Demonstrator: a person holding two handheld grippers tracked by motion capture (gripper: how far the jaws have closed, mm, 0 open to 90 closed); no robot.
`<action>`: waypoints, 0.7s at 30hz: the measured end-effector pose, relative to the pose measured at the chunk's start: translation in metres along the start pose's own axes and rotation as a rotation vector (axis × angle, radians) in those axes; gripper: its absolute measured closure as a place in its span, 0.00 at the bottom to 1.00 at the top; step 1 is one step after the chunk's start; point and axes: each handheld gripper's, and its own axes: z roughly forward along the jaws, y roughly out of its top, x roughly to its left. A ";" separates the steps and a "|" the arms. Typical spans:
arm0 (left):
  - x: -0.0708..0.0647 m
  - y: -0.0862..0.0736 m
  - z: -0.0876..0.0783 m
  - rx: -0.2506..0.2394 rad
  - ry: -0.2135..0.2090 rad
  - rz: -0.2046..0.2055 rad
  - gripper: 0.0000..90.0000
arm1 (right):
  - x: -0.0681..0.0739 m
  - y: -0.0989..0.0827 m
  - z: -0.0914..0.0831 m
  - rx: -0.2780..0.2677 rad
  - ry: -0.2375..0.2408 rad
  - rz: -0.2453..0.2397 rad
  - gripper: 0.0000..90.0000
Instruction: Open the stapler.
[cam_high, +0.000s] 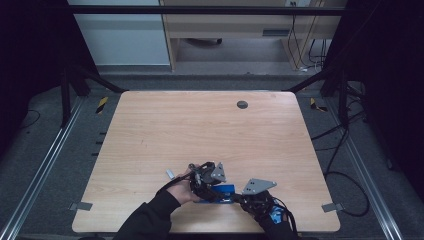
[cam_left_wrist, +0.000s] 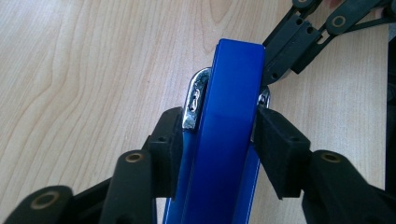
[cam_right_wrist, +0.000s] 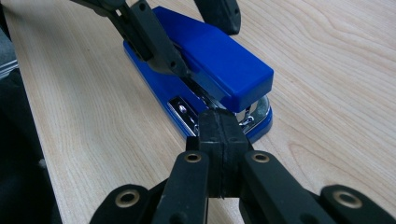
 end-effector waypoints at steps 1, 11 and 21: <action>0.000 0.000 0.000 0.000 0.000 0.000 0.60 | 0.000 0.000 0.000 0.000 0.000 0.000 1.00; 0.001 0.004 0.008 0.023 -0.022 0.005 0.65 | 0.000 0.001 0.002 0.001 -0.002 0.023 1.00; 0.002 0.011 0.008 0.073 -0.031 0.051 0.69 | 0.001 0.001 0.003 -0.008 -0.006 0.024 1.00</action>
